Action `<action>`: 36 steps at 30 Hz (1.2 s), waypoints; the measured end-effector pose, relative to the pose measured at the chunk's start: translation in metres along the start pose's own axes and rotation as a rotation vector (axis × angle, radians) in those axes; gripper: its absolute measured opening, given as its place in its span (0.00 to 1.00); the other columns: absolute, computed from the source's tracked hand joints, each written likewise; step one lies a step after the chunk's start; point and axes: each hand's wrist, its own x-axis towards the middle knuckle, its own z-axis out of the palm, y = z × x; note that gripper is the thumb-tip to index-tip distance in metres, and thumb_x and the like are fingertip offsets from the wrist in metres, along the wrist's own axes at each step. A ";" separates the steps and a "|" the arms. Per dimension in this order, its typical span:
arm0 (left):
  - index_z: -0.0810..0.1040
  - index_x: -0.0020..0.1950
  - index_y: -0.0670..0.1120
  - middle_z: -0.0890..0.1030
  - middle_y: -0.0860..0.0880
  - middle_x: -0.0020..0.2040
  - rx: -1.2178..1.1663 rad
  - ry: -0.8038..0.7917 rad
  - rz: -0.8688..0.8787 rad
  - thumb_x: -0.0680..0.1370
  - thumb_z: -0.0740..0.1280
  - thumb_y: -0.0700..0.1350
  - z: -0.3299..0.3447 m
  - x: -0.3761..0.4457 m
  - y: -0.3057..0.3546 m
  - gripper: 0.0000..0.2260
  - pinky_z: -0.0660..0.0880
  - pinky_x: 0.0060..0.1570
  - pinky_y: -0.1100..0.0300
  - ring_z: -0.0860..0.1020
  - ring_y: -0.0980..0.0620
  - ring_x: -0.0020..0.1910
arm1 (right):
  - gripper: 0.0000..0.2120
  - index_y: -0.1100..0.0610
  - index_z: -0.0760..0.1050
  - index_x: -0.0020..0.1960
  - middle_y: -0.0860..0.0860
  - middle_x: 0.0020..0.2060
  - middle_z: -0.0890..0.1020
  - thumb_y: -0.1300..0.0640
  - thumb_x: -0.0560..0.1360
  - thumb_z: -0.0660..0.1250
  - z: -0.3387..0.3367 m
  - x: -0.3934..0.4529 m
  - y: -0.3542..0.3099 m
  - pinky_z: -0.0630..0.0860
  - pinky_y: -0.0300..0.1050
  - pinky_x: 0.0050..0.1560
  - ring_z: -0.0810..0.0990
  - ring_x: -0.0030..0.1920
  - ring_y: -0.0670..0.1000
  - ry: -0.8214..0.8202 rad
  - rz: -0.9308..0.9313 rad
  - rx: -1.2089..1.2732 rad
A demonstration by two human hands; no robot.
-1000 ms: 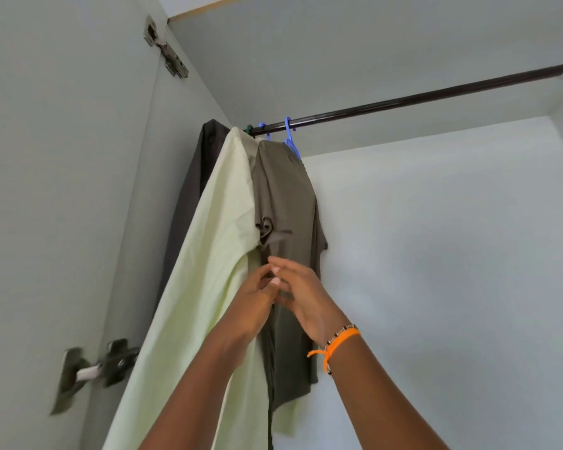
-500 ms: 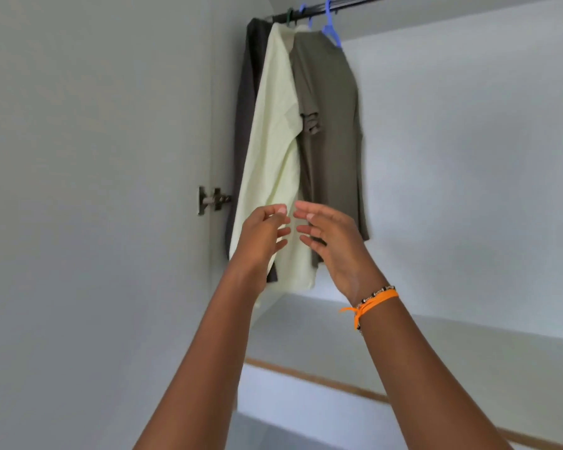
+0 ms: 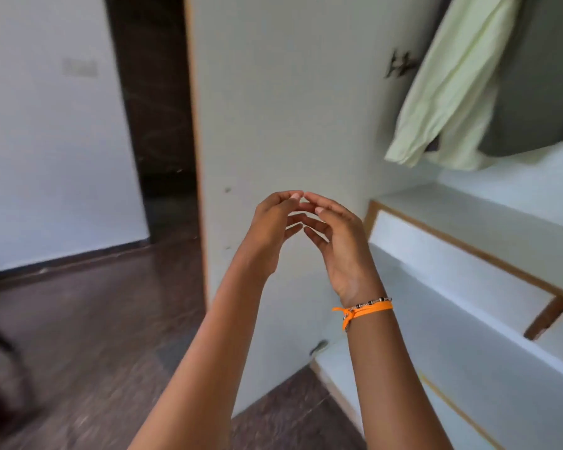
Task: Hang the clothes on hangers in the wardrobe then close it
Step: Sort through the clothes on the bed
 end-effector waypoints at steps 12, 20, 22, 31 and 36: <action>0.78 0.49 0.44 0.80 0.49 0.39 0.028 0.545 -0.075 0.81 0.58 0.40 -0.250 -0.173 0.004 0.09 0.76 0.48 0.58 0.78 0.54 0.41 | 0.14 0.57 0.80 0.52 0.50 0.41 0.82 0.67 0.78 0.56 0.224 -0.126 0.133 0.74 0.36 0.42 0.76 0.39 0.45 -0.376 0.435 0.093; 0.79 0.46 0.47 0.79 0.50 0.38 0.052 0.950 -0.108 0.80 0.61 0.40 -0.441 -0.304 0.038 0.08 0.71 0.38 0.66 0.75 0.56 0.38 | 0.15 0.56 0.79 0.50 0.50 0.38 0.80 0.67 0.78 0.55 0.422 -0.226 0.210 0.72 0.36 0.42 0.75 0.38 0.46 -0.687 0.614 0.033; 0.79 0.48 0.46 0.78 0.51 0.39 0.060 1.034 -0.113 0.80 0.62 0.40 -0.488 -0.335 0.047 0.06 0.70 0.37 0.67 0.73 0.57 0.37 | 0.14 0.58 0.79 0.52 0.50 0.38 0.80 0.67 0.78 0.55 0.471 -0.251 0.223 0.72 0.35 0.41 0.74 0.36 0.45 -0.748 0.635 0.026; 0.79 0.48 0.48 0.78 0.51 0.41 0.006 1.343 -0.091 0.80 0.61 0.40 -0.645 -0.445 0.091 0.07 0.71 0.39 0.66 0.73 0.58 0.37 | 0.13 0.56 0.79 0.49 0.50 0.39 0.80 0.65 0.78 0.56 0.654 -0.340 0.279 0.72 0.37 0.45 0.76 0.39 0.45 -1.029 0.750 0.000; 0.79 0.51 0.46 0.77 0.50 0.42 -0.013 1.456 -0.079 0.79 0.62 0.39 -0.741 -0.477 0.104 0.07 0.70 0.38 0.66 0.73 0.58 0.37 | 0.14 0.55 0.80 0.47 0.50 0.39 0.80 0.64 0.78 0.56 0.757 -0.364 0.321 0.73 0.38 0.46 0.76 0.41 0.46 -1.154 0.789 -0.017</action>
